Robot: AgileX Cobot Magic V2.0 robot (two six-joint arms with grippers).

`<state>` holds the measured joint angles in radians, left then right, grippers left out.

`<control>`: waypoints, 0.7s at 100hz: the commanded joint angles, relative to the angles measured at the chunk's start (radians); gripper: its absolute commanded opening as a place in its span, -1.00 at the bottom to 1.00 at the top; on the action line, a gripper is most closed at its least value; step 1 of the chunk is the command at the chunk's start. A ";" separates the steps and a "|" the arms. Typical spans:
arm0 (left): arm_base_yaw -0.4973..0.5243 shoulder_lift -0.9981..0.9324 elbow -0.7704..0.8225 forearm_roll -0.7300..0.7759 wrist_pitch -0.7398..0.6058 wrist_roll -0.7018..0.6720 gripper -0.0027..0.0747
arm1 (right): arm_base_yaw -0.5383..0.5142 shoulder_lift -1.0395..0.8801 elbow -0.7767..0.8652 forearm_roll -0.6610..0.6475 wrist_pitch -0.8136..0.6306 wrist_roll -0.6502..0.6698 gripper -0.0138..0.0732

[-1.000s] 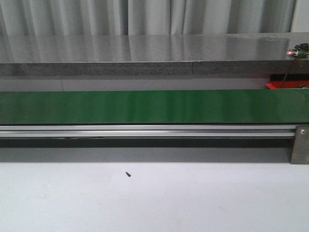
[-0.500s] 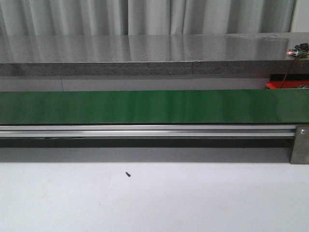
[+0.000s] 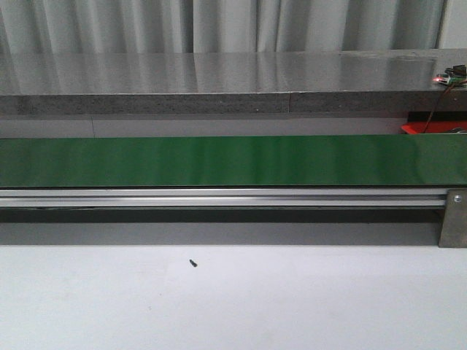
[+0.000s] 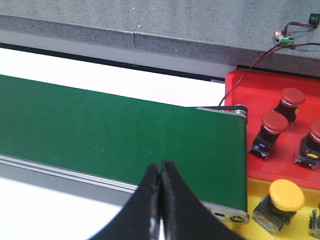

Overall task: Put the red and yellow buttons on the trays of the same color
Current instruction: 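Lower the left gripper onto the second yellow button and grasp it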

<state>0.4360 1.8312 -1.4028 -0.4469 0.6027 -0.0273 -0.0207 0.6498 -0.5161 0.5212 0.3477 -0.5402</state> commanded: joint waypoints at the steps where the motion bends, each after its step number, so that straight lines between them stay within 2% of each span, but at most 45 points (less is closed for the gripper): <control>1: 0.002 -0.002 -0.074 -0.042 -0.035 -0.018 0.61 | 0.001 -0.007 -0.023 0.018 -0.061 -0.008 -0.81; 37: 0.000 0.215 -0.299 -0.064 0.026 -0.079 0.59 | 0.001 -0.007 -0.023 0.018 -0.060 -0.008 -0.81; 70: 0.000 0.317 -0.375 -0.064 0.034 -0.114 0.59 | 0.001 -0.007 -0.023 0.018 -0.060 -0.008 -0.81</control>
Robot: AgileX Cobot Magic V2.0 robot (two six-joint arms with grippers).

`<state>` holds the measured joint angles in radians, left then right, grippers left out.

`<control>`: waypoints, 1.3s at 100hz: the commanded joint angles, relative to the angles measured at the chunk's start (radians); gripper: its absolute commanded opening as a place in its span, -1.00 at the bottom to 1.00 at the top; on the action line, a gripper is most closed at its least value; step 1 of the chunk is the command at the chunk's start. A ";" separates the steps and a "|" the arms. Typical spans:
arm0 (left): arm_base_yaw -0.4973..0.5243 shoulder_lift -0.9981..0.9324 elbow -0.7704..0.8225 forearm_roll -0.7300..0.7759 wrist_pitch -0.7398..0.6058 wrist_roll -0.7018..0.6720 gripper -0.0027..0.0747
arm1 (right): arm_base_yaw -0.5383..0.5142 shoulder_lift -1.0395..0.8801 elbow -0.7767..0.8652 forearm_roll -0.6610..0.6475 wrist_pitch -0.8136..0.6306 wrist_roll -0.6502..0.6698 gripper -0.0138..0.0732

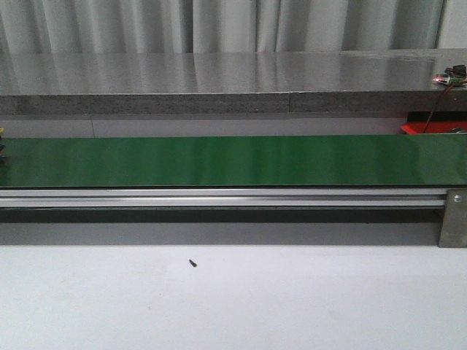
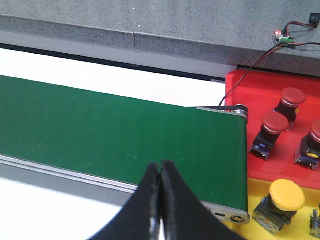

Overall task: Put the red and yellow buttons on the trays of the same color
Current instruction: 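Lower the left gripper onto the second yellow button and grasp it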

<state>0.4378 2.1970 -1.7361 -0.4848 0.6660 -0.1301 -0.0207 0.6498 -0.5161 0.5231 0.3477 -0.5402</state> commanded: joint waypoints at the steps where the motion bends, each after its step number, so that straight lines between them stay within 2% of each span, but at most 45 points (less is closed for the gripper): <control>1: -0.002 -0.049 -0.041 -0.027 -0.030 -0.011 0.59 | 0.001 -0.007 -0.023 0.016 -0.060 -0.008 -0.81; 10: -0.002 -0.040 -0.041 -0.025 -0.036 -0.011 0.57 | 0.001 -0.007 -0.023 0.016 -0.060 -0.008 -0.81; 17: -0.002 -0.039 -0.041 -0.025 -0.049 -0.011 0.46 | 0.001 -0.007 -0.023 0.016 -0.060 -0.008 -0.81; 48: -0.002 -0.039 -0.041 -0.025 -0.058 -0.011 -0.26 | 0.001 -0.007 -0.023 0.016 -0.060 -0.008 -0.81; 60: -0.002 -0.039 -0.041 -0.025 -0.056 -0.011 -0.42 | 0.001 -0.007 -0.023 0.016 -0.060 -0.008 -0.81; 85: -0.002 -0.087 -0.041 -0.019 -0.007 0.020 -0.45 | 0.001 -0.007 -0.023 0.016 -0.060 -0.008 -0.81; 100: 0.000 -0.167 -0.041 -0.010 0.059 0.148 -0.45 | 0.001 -0.007 -0.023 0.016 -0.060 -0.008 -0.81; 130: -0.004 -0.319 -0.039 0.063 0.141 0.227 -0.45 | 0.001 -0.007 -0.023 0.016 -0.060 -0.008 -0.81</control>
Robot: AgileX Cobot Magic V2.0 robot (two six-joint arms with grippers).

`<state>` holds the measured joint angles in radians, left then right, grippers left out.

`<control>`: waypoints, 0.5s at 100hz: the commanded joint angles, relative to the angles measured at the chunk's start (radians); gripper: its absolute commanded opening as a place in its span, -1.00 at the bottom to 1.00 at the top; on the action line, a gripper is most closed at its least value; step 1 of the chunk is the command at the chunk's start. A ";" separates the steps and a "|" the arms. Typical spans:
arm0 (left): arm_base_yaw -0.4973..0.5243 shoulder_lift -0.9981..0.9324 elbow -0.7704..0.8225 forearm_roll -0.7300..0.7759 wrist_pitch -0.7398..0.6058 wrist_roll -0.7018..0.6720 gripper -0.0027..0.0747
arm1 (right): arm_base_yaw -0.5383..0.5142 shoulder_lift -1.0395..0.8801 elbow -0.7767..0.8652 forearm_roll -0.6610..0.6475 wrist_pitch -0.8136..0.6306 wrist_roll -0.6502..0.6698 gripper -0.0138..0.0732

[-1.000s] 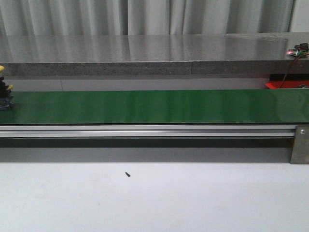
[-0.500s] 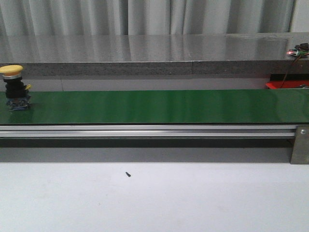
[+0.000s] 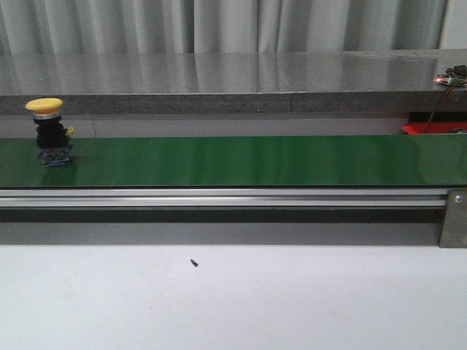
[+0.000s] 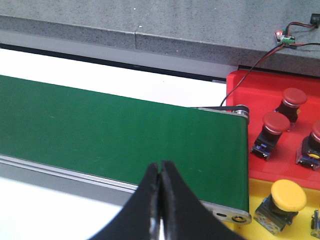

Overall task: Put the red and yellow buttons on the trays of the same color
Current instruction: 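Lower the left gripper onto the second yellow button and grasp it, then place the second yellow button on the belt and open the left gripper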

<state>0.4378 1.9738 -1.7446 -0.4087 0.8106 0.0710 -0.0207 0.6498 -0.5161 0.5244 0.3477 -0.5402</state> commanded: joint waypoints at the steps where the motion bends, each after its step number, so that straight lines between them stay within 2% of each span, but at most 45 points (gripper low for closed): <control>1: -0.006 -0.098 -0.028 -0.013 0.002 0.028 -0.45 | 0.001 -0.007 -0.023 0.015 -0.060 -0.008 -0.81; 23: -0.028 -0.159 0.040 -0.015 0.046 0.073 -0.45 | 0.001 -0.007 -0.023 0.015 -0.060 -0.008 -0.81; 50: -0.077 -0.201 0.155 -0.017 0.022 0.104 -0.45 | 0.001 -0.007 -0.023 0.015 -0.059 -0.008 -0.81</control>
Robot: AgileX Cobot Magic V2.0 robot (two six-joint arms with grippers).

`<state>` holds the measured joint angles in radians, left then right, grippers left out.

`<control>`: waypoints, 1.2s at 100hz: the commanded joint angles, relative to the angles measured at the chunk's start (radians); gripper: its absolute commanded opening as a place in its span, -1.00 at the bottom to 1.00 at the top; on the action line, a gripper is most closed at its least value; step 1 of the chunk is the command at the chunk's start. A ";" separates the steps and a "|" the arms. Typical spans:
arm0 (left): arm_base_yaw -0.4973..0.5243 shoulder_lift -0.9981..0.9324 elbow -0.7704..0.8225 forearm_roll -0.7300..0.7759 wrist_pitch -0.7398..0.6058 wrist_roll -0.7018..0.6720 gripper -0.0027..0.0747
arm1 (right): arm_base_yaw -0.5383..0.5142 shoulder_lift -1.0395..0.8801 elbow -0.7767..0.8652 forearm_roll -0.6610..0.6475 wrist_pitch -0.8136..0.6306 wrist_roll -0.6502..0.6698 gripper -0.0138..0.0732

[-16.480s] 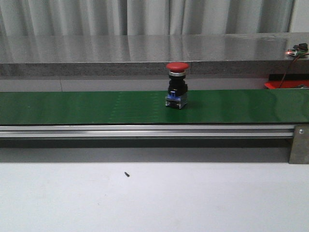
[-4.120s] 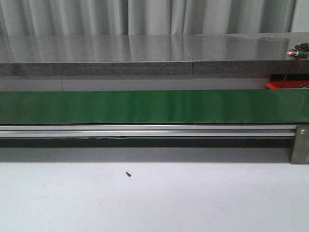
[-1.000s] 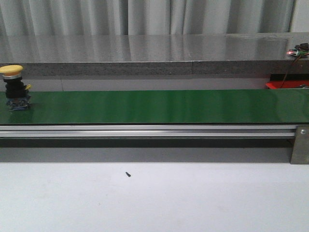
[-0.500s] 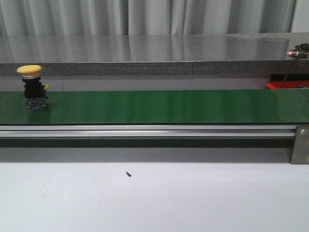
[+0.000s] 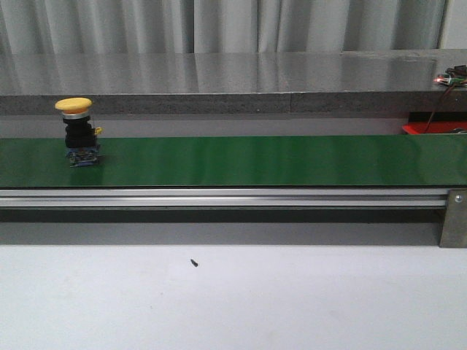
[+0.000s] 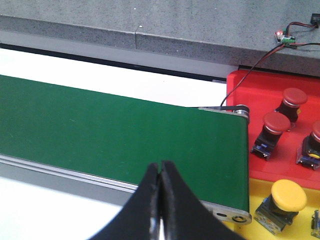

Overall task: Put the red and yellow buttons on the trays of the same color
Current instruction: 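Place the second yellow button on the belt and open the left gripper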

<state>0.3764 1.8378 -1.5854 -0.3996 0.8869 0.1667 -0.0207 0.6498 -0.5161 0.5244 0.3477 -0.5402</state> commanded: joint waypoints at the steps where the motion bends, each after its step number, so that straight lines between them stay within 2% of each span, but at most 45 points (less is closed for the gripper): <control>1: -0.018 -0.065 -0.002 -0.026 -0.056 0.009 -0.45 | 0.001 -0.007 -0.023 0.015 -0.059 -0.008 -0.81; 14: -0.023 -0.063 0.041 -0.026 -0.106 0.010 -0.45 | 0.001 -0.007 -0.023 0.015 -0.058 -0.008 -0.81; 56: -0.023 -0.050 0.095 -0.014 -0.115 0.034 -0.41 | 0.001 -0.007 -0.023 0.015 -0.058 -0.008 -0.81; 63: -0.023 -0.050 0.095 -0.014 -0.115 0.045 -0.26 | 0.001 -0.007 -0.023 0.015 -0.058 -0.008 -0.81; 78: -0.023 -0.050 0.095 -0.014 -0.111 0.060 0.35 | 0.001 -0.007 -0.023 0.015 -0.058 -0.008 -0.81; 85: -0.023 -0.050 0.095 -0.014 -0.100 0.060 0.53 | 0.001 -0.007 -0.023 0.015 -0.058 -0.008 -0.81; 90: -0.023 -0.050 0.095 -0.014 -0.091 0.060 0.57 | 0.001 -0.007 -0.023 0.015 -0.058 -0.008 -0.81; 120: -0.023 -0.131 0.095 -0.016 -0.035 0.114 0.55 | 0.001 -0.007 -0.023 0.015 -0.058 -0.008 -0.81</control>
<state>0.3591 1.8023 -1.4654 -0.3909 0.8540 0.2550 -0.0207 0.6498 -0.5161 0.5253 0.3477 -0.5402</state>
